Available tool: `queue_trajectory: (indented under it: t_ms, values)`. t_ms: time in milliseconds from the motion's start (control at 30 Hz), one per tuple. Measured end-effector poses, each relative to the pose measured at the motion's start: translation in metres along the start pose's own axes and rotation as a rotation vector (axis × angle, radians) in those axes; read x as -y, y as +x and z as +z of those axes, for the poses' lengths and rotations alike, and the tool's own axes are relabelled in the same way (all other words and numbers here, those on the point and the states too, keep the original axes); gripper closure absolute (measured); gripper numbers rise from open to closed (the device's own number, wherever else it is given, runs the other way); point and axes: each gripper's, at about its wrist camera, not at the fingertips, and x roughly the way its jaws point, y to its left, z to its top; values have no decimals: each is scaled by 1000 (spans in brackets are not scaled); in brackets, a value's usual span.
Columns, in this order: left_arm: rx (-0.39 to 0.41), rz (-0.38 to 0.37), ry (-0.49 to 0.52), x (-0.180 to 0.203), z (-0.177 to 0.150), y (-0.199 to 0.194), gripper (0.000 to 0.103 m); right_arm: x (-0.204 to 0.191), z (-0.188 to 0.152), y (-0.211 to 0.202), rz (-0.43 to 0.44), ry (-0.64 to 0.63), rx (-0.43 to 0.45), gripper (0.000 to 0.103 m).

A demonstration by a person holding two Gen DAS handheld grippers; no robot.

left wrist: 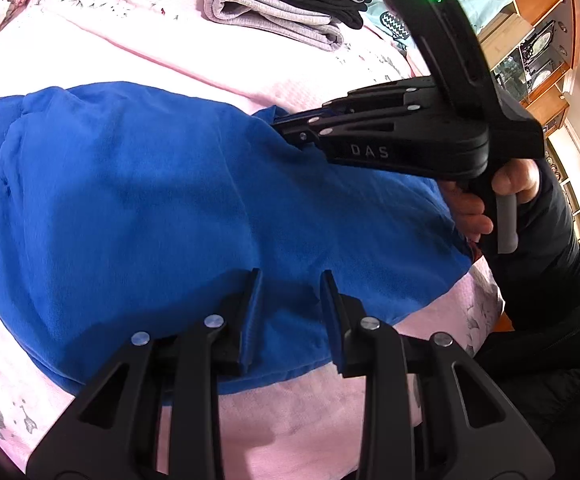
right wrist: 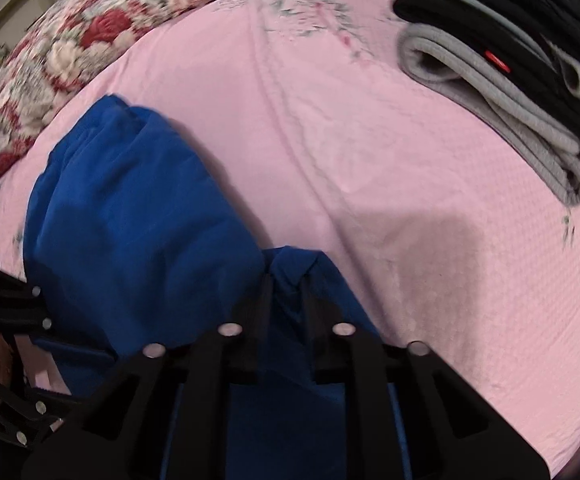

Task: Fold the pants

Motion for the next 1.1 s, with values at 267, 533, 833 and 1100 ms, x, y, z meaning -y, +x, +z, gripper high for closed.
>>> queue_trajectory:
  t_ms: [267, 533, 833, 1100]
  values:
    - [0, -6, -5, -2, -1, -1, 73, 30, 38, -4, -15, 88, 37, 97]
    - [-24, -2, -28, -1, 1, -4, 73, 26, 50, 26, -35, 36, 22, 91]
    - [-46, 156, 7, 28, 8, 3, 68, 29, -5, -59, -67, 143, 140, 70]
    - [-17, 138, 35, 68, 40, 9, 58, 22, -133, -62, -14, 244, 21, 70]
